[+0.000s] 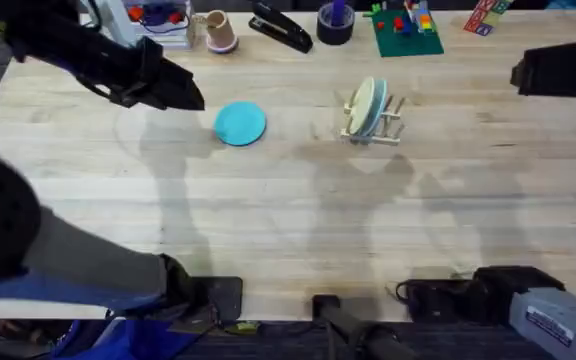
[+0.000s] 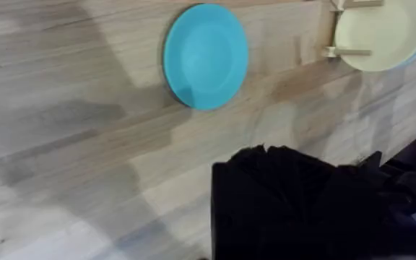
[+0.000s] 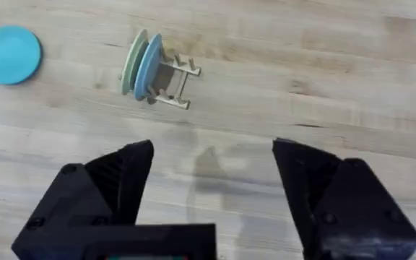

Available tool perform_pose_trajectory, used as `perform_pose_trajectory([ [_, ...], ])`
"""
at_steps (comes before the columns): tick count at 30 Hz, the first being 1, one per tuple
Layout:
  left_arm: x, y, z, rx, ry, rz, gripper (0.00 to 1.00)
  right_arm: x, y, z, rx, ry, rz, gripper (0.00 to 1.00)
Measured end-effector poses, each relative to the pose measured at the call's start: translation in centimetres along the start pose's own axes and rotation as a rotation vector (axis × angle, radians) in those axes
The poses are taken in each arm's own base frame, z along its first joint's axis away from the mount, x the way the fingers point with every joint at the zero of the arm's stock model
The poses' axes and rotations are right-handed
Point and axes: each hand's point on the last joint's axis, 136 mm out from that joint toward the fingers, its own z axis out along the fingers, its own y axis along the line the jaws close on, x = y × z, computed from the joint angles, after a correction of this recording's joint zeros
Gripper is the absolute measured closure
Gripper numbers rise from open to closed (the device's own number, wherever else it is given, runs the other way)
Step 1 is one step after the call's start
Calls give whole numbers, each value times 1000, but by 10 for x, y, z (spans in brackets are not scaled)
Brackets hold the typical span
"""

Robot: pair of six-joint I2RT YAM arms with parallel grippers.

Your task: Pick up the plates from the table one by one and place each into a slot on the dish rack.

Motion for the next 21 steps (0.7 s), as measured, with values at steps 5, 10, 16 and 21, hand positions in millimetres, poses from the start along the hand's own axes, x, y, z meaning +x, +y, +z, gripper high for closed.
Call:
perform_pose_trajectory([
  [5,-6,19,21,17,36,-27,960,0,0,0,0,0,0,12],
  [10,-11,31,36,36,50,-39,960,0,0,0,0,0,0,7],
  [16,-15,40,48,50,54,-44,960,0,0,0,0,0,0,7],
  [21,-17,45,57,72,61,-57,960,0,0,0,0,0,0,7],
])
